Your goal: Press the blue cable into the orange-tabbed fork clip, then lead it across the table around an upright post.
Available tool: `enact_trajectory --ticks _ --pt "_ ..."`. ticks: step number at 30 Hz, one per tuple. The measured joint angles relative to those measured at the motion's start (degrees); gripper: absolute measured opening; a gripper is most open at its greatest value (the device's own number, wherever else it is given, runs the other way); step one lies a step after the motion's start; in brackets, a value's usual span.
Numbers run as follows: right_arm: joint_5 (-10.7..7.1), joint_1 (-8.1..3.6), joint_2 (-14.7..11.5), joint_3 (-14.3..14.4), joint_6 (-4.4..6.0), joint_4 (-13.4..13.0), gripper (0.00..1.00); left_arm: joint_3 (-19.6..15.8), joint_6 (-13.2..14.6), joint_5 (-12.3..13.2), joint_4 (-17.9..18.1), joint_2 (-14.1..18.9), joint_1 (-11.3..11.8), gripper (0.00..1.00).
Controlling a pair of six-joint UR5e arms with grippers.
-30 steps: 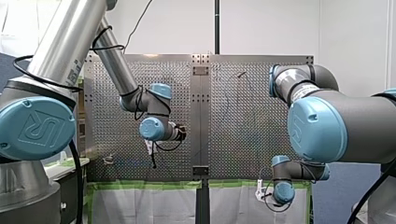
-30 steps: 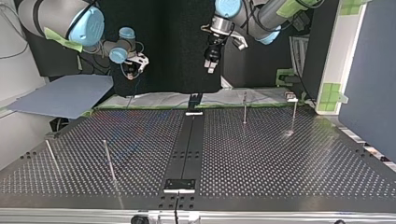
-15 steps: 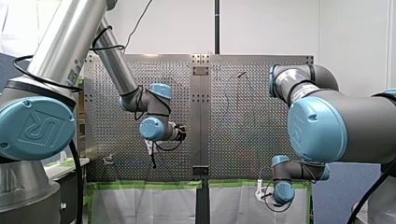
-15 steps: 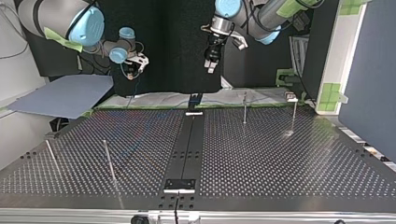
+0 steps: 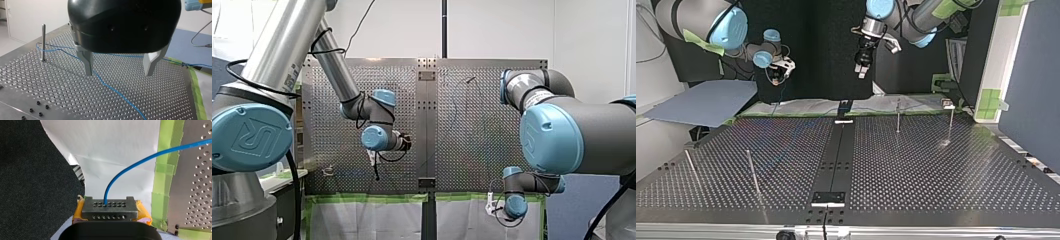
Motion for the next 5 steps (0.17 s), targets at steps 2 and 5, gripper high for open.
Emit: enact_trajectory --ticks 2,5 --pt "0.00 0.00 0.0 0.0 0.00 0.0 0.00 0.0 0.0 0.0 0.0 0.0 0.0 0.98" --pt "0.00 0.00 0.0 0.0 0.00 0.0 0.00 0.0 0.0 0.0 0.0 0.0 0.0 0.98"
